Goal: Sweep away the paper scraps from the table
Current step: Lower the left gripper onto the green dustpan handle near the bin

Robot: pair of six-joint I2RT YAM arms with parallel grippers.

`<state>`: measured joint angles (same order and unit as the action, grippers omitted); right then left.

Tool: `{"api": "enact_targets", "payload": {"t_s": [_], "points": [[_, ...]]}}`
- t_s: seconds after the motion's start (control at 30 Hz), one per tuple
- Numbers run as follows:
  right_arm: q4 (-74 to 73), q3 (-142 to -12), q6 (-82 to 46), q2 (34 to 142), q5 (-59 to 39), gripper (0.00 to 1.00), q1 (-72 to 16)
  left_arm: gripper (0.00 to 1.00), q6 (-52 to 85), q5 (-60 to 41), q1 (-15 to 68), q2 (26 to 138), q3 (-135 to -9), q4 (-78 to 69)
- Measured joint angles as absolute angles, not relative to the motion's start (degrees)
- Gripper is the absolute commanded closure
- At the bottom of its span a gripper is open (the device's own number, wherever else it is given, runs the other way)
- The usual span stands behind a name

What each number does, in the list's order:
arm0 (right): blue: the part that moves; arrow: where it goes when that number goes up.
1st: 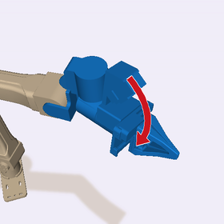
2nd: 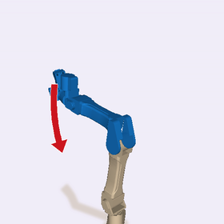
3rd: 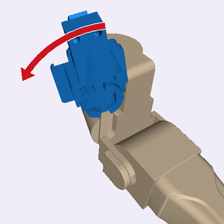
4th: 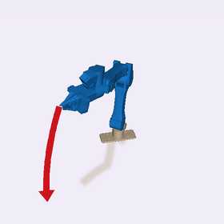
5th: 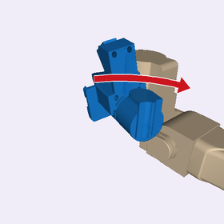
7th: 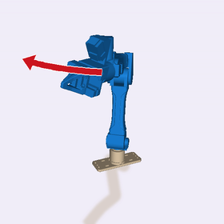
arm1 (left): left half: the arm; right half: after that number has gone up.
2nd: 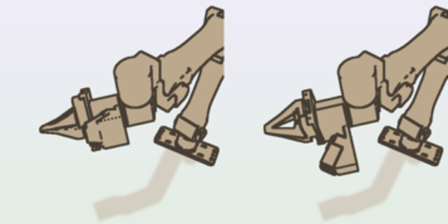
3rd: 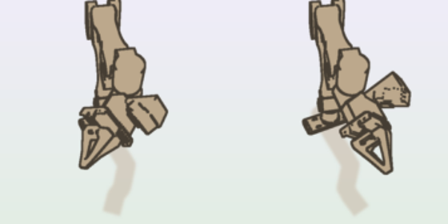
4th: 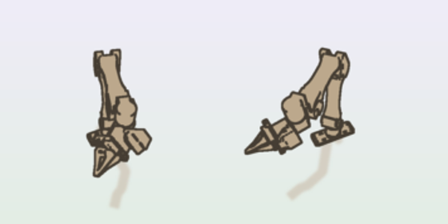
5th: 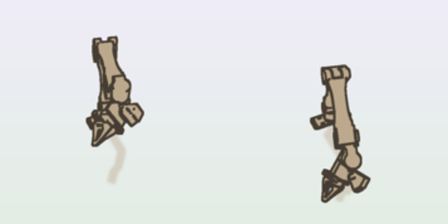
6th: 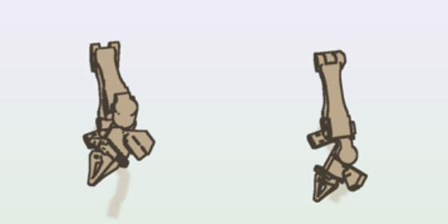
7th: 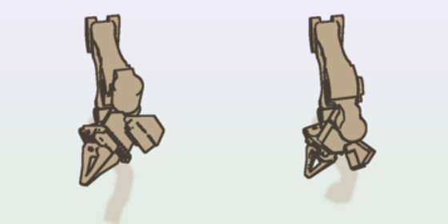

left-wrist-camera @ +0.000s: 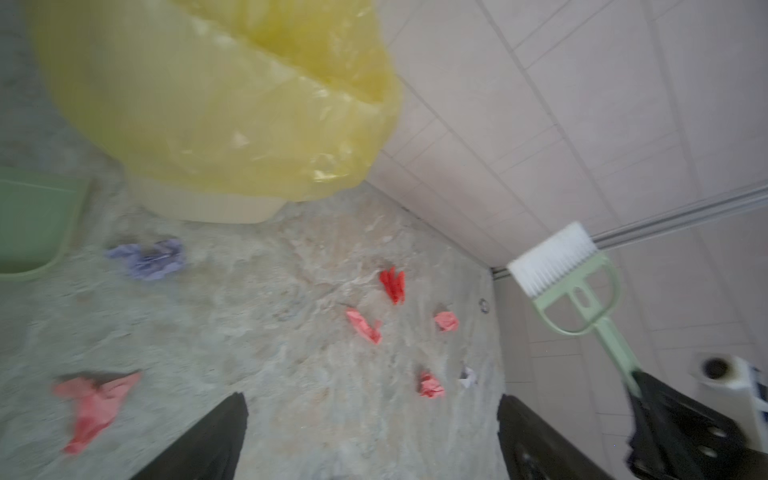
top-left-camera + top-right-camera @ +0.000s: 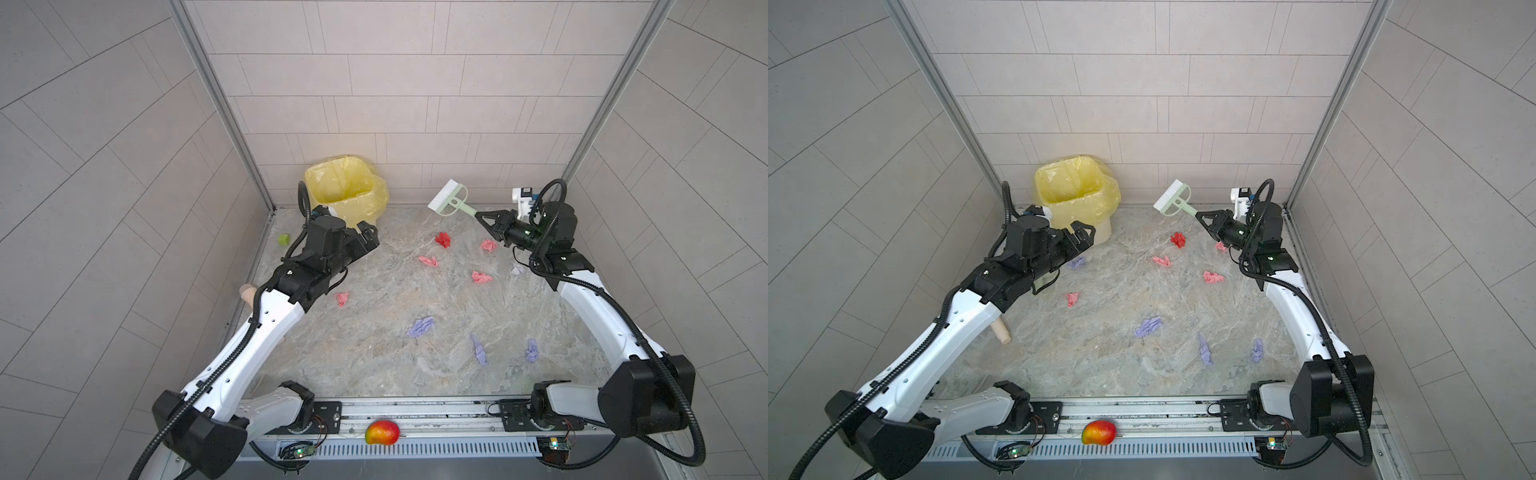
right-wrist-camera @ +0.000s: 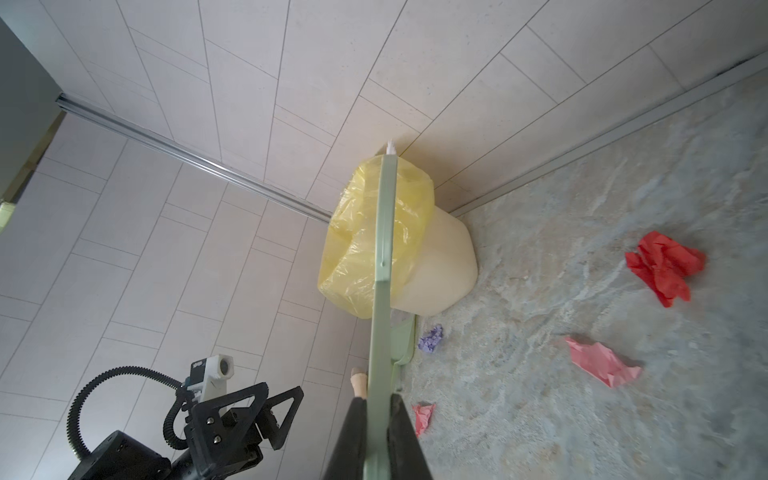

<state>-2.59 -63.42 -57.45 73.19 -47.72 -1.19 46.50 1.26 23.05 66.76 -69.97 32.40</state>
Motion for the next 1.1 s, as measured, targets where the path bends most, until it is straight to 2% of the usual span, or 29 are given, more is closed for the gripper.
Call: {"api": "enact_targets", "payload": {"t_s": [0.2,0.43,0.83,1.1], "points": [[7.57,-64.38,-51.29,70.78,-49.74,1.00,2.11,0.00,38.26,4.67,16.29,67.07,-70.04,48.80],[14.04,-64.27,-47.46,69.01,-51.31,1.00,3.90,0.00,31.88,6.26,12.27,70.81,-67.75,54.68],[19.73,-64.25,-43.38,68.69,-52.73,1.00,4.95,0.03,23.33,4.75,2.81,80.58,-65.78,54.24],[20.45,-64.25,-42.85,68.62,-52.75,1.00,5.98,0.13,17.50,2.28,0.30,90.85,-64.66,49.06]]}}
